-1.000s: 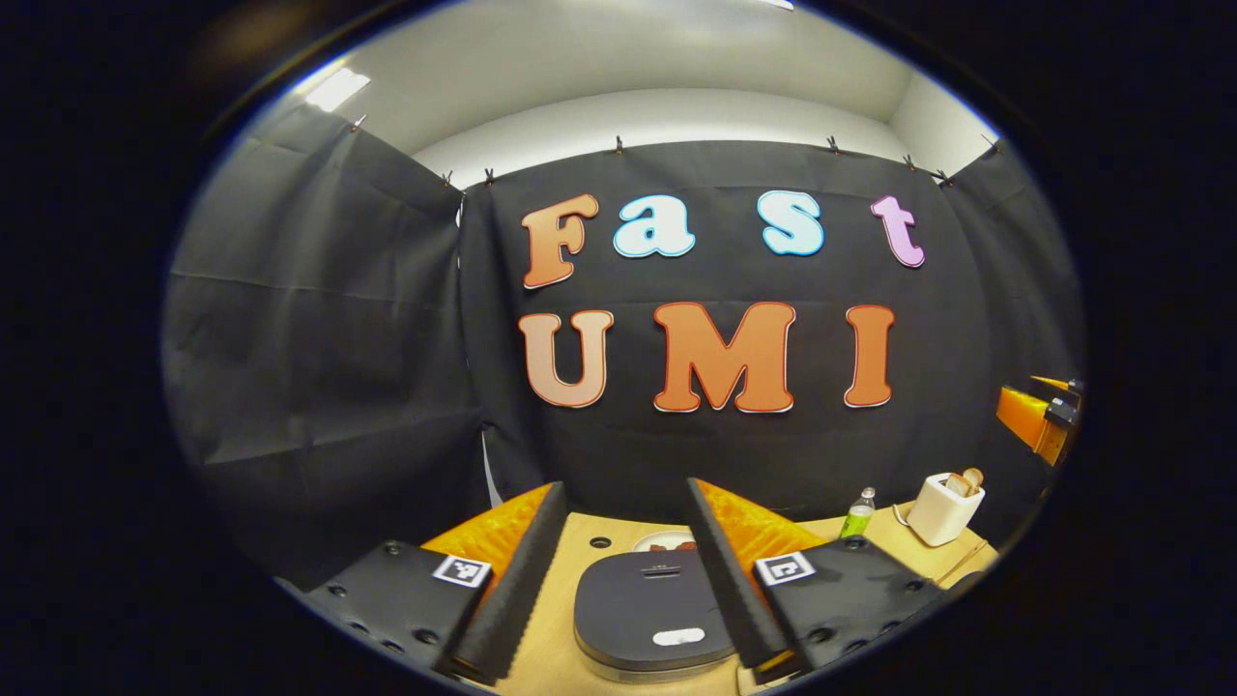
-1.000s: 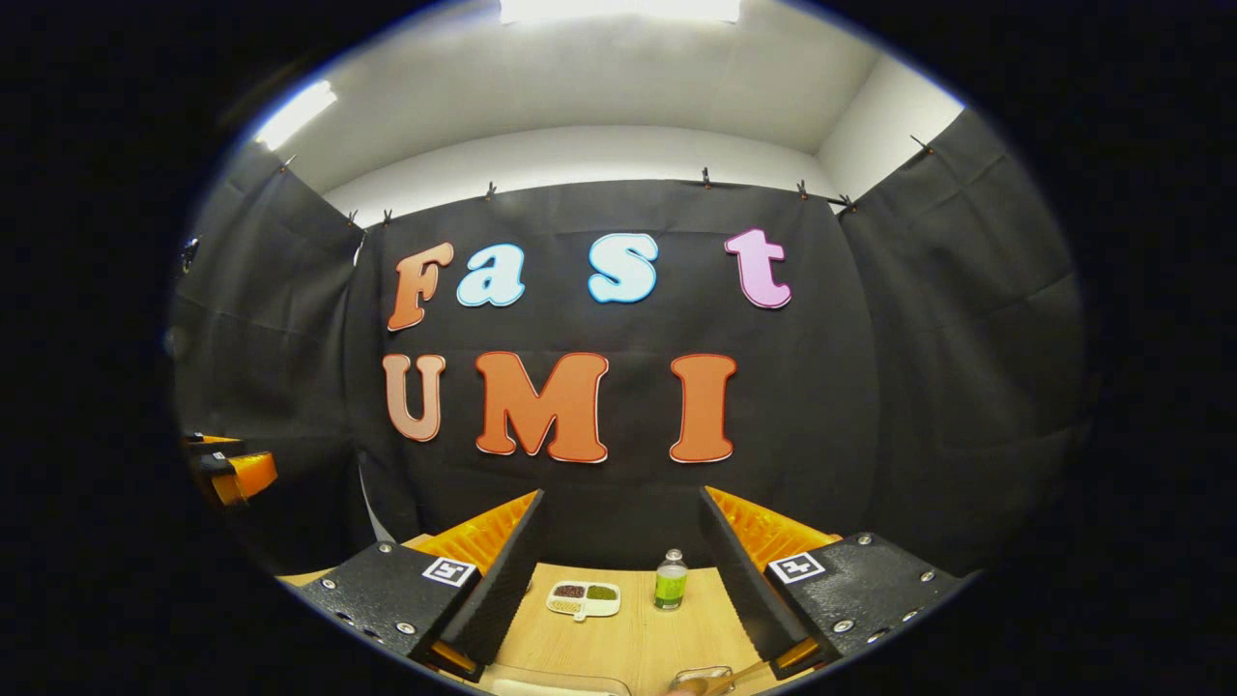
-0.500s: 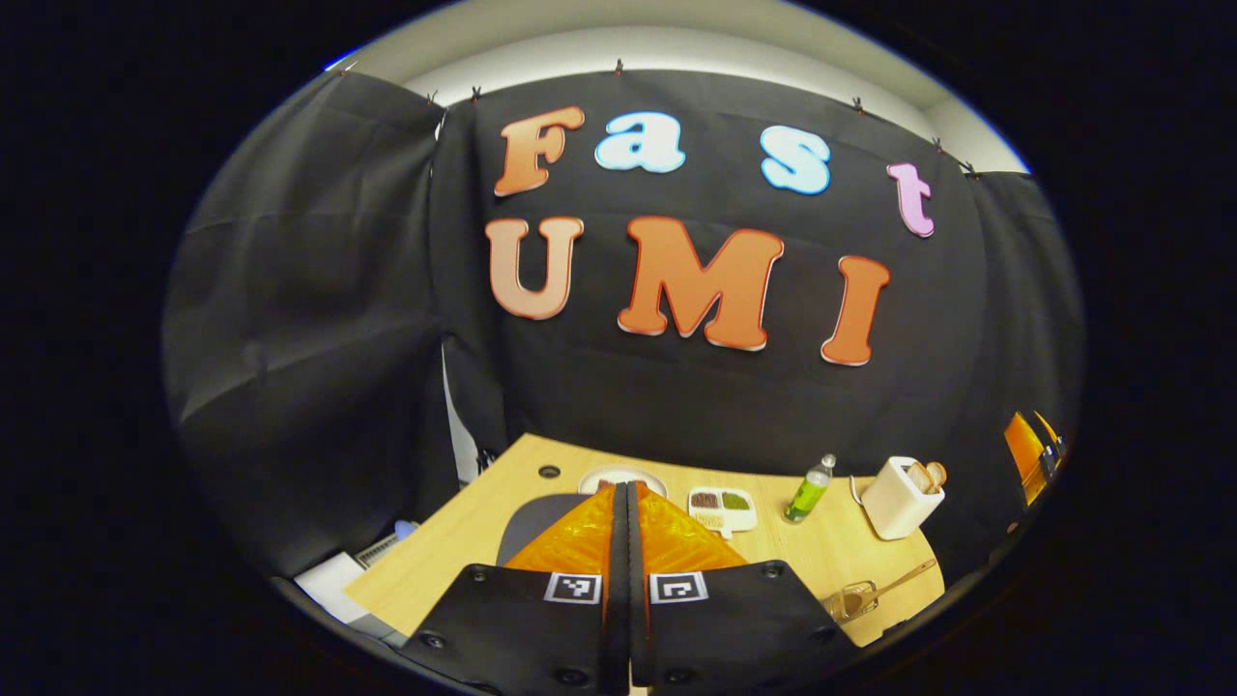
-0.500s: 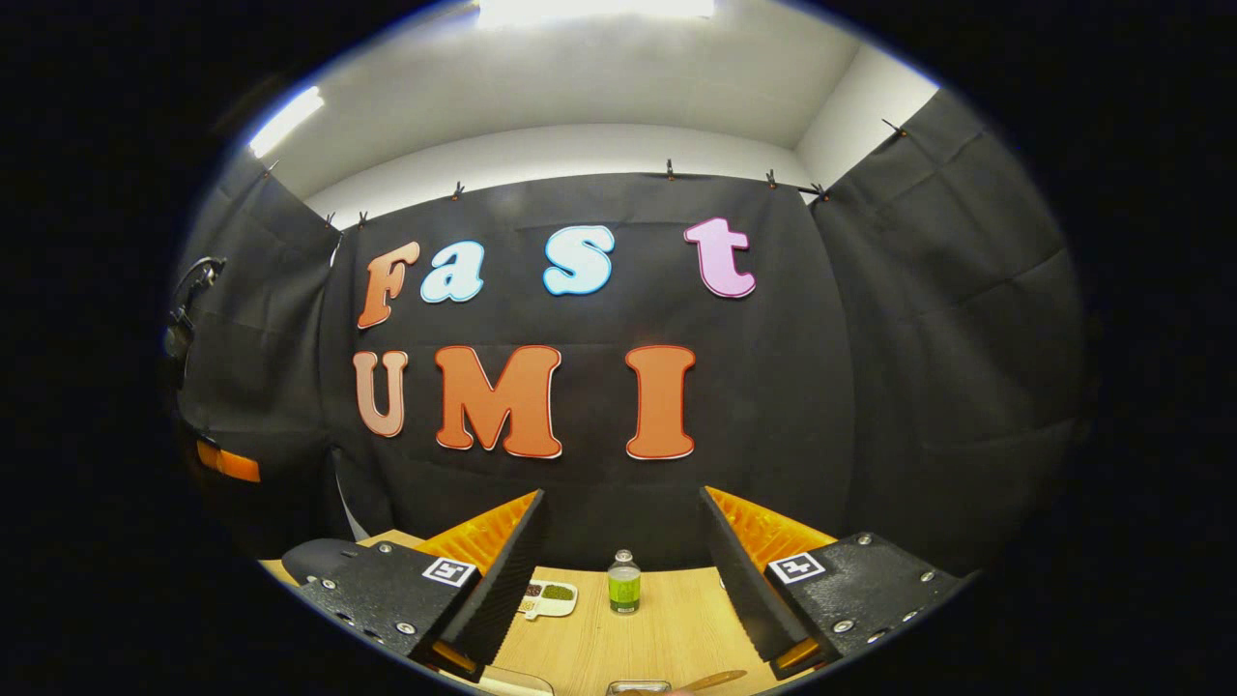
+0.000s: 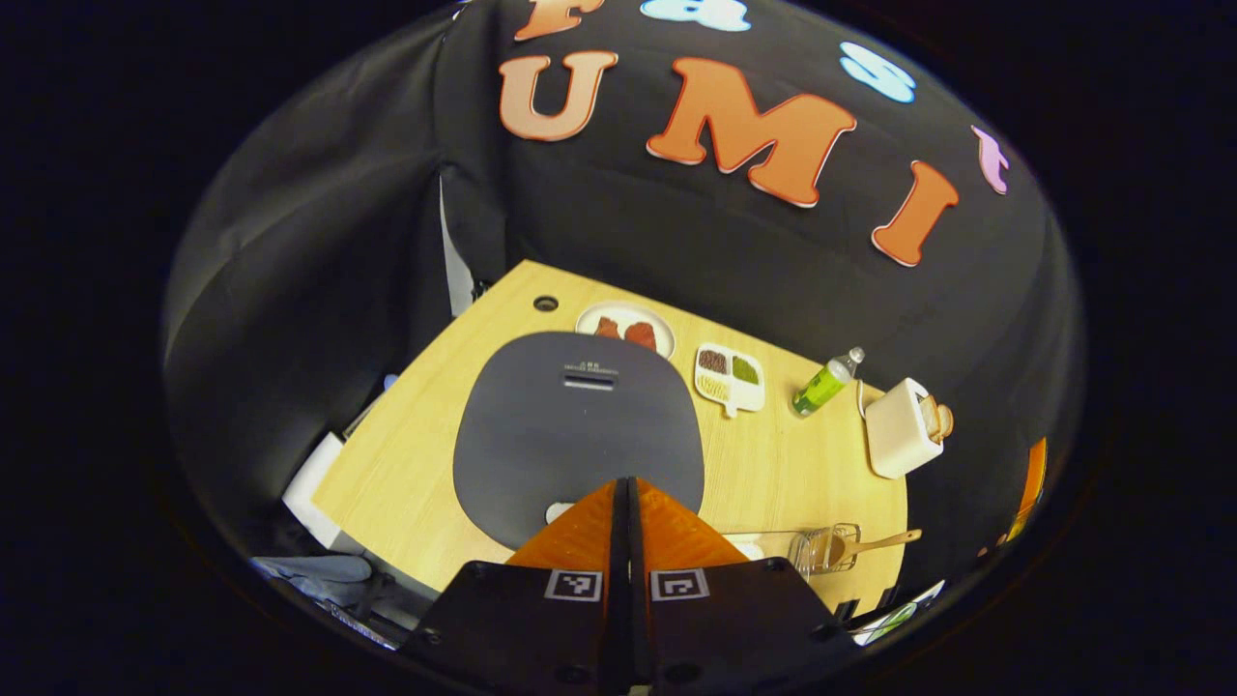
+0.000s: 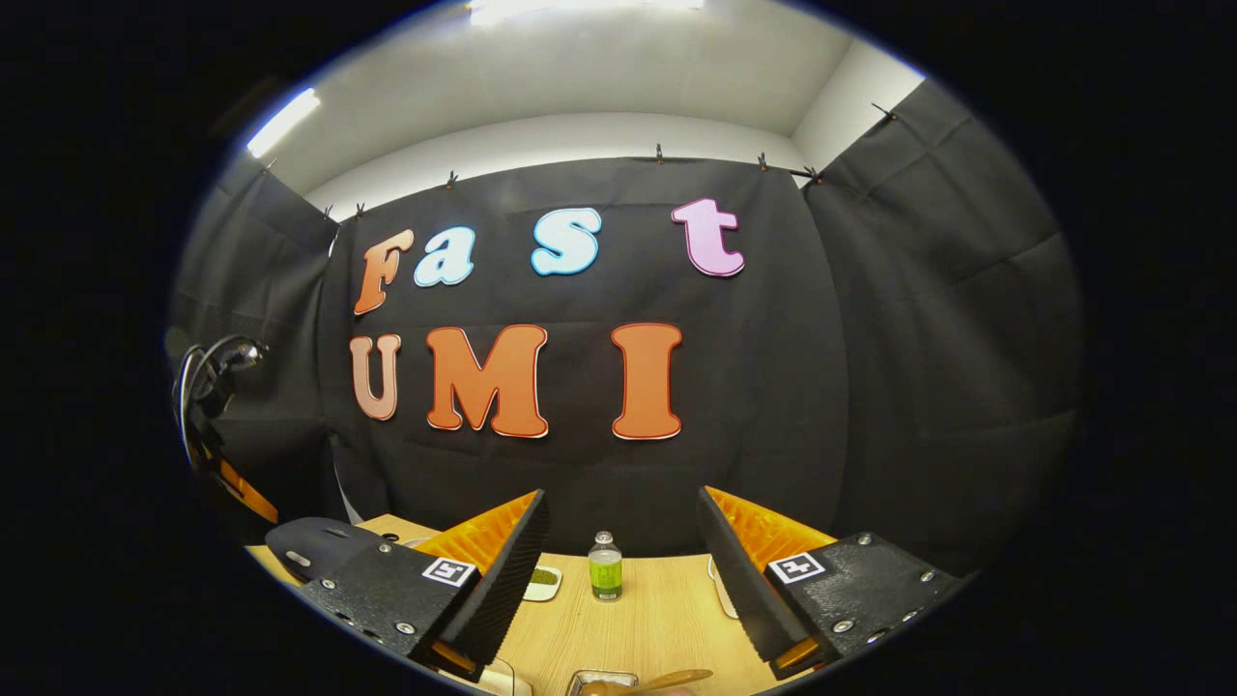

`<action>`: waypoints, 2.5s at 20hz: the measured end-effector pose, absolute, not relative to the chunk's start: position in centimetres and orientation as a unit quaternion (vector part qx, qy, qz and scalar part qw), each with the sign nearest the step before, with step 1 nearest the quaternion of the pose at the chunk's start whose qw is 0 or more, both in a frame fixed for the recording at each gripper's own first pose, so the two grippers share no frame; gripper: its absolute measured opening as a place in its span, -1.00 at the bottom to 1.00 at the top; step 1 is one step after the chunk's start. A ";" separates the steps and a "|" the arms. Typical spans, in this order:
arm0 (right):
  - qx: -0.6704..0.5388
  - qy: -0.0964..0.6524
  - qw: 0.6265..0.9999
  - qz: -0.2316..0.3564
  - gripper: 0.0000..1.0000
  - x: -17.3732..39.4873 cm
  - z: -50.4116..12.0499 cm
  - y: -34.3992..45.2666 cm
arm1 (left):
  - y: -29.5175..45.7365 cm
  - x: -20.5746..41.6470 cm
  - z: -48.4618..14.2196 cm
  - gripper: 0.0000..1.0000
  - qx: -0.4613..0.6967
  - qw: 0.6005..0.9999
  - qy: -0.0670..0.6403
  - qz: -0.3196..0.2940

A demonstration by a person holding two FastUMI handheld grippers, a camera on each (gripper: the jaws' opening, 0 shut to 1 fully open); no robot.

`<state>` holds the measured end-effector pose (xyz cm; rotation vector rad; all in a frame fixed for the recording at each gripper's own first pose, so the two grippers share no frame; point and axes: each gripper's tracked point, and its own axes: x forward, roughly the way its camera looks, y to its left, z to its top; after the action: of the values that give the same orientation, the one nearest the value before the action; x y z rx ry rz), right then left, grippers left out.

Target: Close the left gripper, press the button to open the rice cooker; take a wooden spoon from the chopstick holder with the right hand, scoop a spoonful of rice and pour it into the rice cooker, then put the wooden spoon back into the chopstick holder.

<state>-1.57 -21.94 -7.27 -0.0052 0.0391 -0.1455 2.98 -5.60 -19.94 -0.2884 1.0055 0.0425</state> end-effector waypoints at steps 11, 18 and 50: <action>-0.008 0.047 0.997 -0.062 0.89 -2.1 -9.2 -22.7 | -4.8 2.1 -26.6 -0.91 -0.168 0.785 0.596 0.026; -0.022 0.066 0.995 -0.073 0.89 -2.2 -10.6 -20.4 | -4.5 2.0 -27.7 -0.91 -0.183 0.756 0.628 0.012; 0.126 0.297 0.918 -0.231 0.88 -6.3 -29.3 -28.2 | -7.1 7.7 -6.0 0.49 0.100 0.982 0.159 -0.015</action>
<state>-6.35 -28.16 -29.27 0.2592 0.6114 -0.4747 7.66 -7.08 -5.98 0.2009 0.3192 -0.0304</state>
